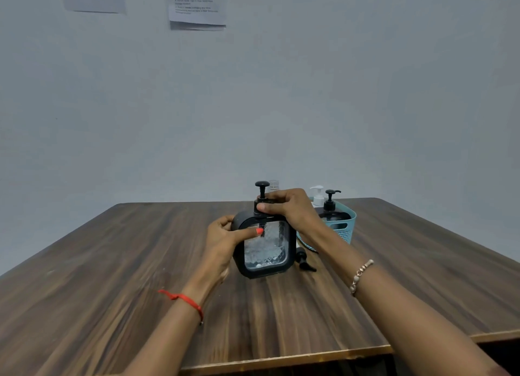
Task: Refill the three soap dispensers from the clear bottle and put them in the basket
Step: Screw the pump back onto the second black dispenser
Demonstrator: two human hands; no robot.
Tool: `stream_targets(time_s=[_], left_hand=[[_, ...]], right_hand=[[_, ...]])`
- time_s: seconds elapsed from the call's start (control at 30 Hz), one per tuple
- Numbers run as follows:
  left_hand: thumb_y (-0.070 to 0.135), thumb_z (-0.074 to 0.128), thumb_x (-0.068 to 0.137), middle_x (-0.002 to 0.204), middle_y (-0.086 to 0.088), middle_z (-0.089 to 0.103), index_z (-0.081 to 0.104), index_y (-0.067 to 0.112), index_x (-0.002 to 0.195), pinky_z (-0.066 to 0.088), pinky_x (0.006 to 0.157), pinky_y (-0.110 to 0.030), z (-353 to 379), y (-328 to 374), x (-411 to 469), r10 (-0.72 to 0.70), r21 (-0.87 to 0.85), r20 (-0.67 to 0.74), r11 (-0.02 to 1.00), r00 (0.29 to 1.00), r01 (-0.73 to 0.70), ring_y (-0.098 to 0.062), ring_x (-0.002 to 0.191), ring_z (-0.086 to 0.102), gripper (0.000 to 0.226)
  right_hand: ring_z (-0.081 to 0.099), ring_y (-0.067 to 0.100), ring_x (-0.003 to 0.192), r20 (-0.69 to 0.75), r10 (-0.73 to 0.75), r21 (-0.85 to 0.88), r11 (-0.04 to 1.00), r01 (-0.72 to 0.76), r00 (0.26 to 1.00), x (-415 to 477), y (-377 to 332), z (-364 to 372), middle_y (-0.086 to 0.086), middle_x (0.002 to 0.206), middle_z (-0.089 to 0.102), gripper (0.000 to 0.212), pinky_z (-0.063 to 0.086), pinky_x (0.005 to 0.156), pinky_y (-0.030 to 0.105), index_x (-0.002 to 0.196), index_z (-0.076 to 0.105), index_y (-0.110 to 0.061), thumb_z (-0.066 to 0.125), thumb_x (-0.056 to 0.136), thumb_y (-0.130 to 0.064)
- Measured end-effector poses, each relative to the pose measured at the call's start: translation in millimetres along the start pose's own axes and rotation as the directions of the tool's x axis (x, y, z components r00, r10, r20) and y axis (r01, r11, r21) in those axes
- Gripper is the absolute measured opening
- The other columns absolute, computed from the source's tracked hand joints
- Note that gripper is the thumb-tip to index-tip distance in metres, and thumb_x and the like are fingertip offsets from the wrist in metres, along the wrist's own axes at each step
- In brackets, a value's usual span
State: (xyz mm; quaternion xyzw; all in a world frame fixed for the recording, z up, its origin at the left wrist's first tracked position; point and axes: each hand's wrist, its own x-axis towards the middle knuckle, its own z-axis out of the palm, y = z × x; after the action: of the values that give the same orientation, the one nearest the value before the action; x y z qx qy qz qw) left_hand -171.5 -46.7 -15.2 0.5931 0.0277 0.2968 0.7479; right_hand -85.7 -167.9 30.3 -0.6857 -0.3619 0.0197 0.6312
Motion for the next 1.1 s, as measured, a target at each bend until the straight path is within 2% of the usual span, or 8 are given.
stream_targets(time_s=[0.1,0.2,0.33,0.5,0.6,0.83,0.97,1.1], left_hand=[[-0.009,0.077,0.057,0.071,-0.004,0.07,0.06,0.005,0.084,0.051,0.046,-0.022,1.2,-6.4,-2.7,-0.03,-0.039,0.054,0.999,0.998,0.032,-0.014,0.057,0.068,0.034],[-0.003,0.081,0.045,0.069,-0.003,0.072,0.06,0.006,0.085,0.054,0.05,-0.024,0.4,-10.3,-0.7,-0.061,-0.044,0.101,0.997,0.993,0.065,-0.016,0.059,0.068,0.045],[-0.007,0.08,0.042,0.069,-0.003,0.072,0.059,0.003,0.088,0.055,0.05,-0.024,3.6,-15.5,2.4,-0.074,-0.034,0.132,0.996,0.988,0.079,-0.016,0.059,0.068,0.051],[-0.013,0.071,0.059,0.066,-0.001,0.072,0.058,0.003,0.089,0.053,0.048,-0.023,9.9,-24.4,3.0,-0.073,-0.051,0.108,0.996,0.991,0.079,-0.015,0.059,0.069,0.037],[-0.017,0.068,0.064,0.063,0.001,0.072,0.057,0.006,0.084,0.052,0.046,-0.021,13.6,-28.5,5.3,-0.076,-0.067,0.092,0.994,0.993,0.082,-0.013,0.056,0.068,0.032],[-0.013,0.071,0.059,0.07,-0.004,0.073,0.059,0.0,0.093,0.054,0.05,-0.024,23.4,-35.4,8.9,-0.107,-0.057,0.125,0.992,0.986,0.115,-0.017,0.062,0.07,0.039],[-0.014,0.071,0.058,0.071,-0.005,0.073,0.058,-0.003,0.098,0.055,0.051,-0.026,31.5,-37.1,8.1,-0.122,-0.046,0.144,0.991,0.982,0.13,-0.018,0.061,0.069,0.044],[-0.013,0.073,0.053,0.072,-0.007,0.073,0.058,-0.003,0.098,0.056,0.051,-0.027,39.0,-36.0,5.7,-0.141,-0.065,0.172,0.986,0.975,0.154,-0.019,0.062,0.07,0.049]], right_hand=[[0.067,0.017,0.071,0.011,0.02,-0.019,1.0,-0.02,1.0,-2.6,0.4,-3.8,0.009,0.08,0.072,0.019,0.053,0.074,0.028,0.086,0.072,-0.007,0.08,0.07,-0.012],[0.066,0.026,0.085,0.059,0.05,0.063,0.997,-0.054,0.997,-4.4,4.7,-10.7,0.026,0.102,0.067,0.034,0.051,0.085,0.037,0.1,0.069,-0.004,0.08,0.069,-0.012],[0.061,0.018,0.107,0.133,0.071,0.257,0.961,-0.104,0.988,-3.3,12.3,-26.2,0.015,0.121,0.063,0.043,0.046,0.097,0.038,0.123,0.058,-0.005,0.067,0.081,-0.013],[0.053,0.012,0.089,0.029,0.085,0.364,0.927,-0.09,0.996,-6.0,18.9,-35.2,0.0,0.097,0.069,0.03,0.052,0.074,0.028,0.111,0.064,-0.001,0.064,0.082,-0.01],[0.054,0.01,0.084,0.008,0.108,0.402,0.91,-0.102,0.994,-8.5,25.6,-38.4,-0.002,0.093,0.073,0.033,0.049,0.085,0.035,0.101,0.069,-0.002,0.07,0.072,-0.016],[0.068,0.008,0.089,0.014,0.103,0.364,0.926,-0.101,0.995,-15.3,34.6,-50.8,0.012,0.107,0.069,0.033,0.053,0.089,0.028,0.11,0.065,0.001,0.069,0.078,-0.007],[0.062,0.007,0.083,-0.033,0.07,0.146,0.987,-0.065,0.997,-15.0,30.8,-58.7,-0.004,0.096,0.073,0.034,0.039,0.092,0.043,0.096,0.073,-0.02,0.072,0.067,-0.039],[0.059,0.01,0.084,-0.044,0.071,0.086,0.994,-0.067,0.996,-14.8,28.7,-64.3,-0.006,0.095,0.073,0.023,0.039,0.092,0.047,0.094,0.073,-0.021,0.067,0.077,-0.037]])
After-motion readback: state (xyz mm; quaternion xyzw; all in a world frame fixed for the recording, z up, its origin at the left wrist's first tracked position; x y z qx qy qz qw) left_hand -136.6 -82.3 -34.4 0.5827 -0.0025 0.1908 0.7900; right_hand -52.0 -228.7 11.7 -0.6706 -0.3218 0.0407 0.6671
